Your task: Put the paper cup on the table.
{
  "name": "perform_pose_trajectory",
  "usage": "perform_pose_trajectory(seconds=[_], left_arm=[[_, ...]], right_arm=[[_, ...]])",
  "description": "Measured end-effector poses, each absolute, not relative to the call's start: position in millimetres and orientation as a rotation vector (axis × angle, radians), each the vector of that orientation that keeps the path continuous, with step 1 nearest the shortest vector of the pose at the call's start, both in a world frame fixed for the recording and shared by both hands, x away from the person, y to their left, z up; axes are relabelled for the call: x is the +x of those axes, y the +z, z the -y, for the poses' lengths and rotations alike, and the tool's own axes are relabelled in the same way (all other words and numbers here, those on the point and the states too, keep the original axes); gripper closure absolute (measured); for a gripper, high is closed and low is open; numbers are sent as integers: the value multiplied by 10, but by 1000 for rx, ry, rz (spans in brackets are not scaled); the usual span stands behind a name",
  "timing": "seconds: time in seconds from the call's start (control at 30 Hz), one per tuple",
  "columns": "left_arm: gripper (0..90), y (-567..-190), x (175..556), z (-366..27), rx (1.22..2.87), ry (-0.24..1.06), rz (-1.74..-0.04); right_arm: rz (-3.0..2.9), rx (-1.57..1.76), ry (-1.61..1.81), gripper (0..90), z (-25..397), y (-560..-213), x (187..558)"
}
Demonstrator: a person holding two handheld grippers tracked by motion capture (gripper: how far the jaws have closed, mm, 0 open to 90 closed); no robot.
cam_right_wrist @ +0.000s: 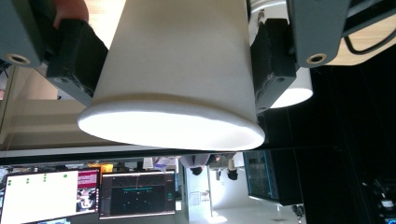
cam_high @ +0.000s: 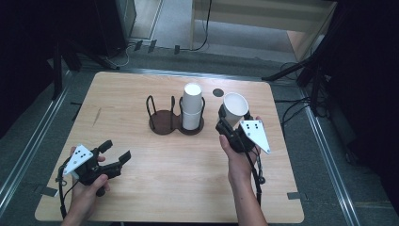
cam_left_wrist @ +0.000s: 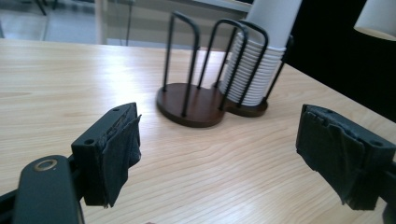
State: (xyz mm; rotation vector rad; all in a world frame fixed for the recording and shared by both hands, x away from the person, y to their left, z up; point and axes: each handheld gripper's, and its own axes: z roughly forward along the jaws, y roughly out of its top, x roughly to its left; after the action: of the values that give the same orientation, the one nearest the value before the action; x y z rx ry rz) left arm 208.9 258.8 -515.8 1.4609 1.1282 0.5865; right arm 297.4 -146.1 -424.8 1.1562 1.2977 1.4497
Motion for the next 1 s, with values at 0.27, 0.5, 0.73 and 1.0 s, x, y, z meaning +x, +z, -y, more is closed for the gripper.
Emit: perform_pose_trajectory(seconds=[0.27,0.5,0.73,1.0], left_arm=[[145,-5249,2022,-2873,1466,636,-1200],[145,-5351,1958,-3086,1450,651,-1251],[146,-5463,1947,-3264,1458,705,-1311],[146,-5462,1929,-3344,1451,735,-1330]], right_arm=[[-1286,1164,1446,290,1568,-4316,3102],[-1307,1135,1416,291,1622,-4409,3211],[-1322,1143,1414,291,1660,-4524,3347],[-1346,1149,1387,292,1758,-4726,3536]])
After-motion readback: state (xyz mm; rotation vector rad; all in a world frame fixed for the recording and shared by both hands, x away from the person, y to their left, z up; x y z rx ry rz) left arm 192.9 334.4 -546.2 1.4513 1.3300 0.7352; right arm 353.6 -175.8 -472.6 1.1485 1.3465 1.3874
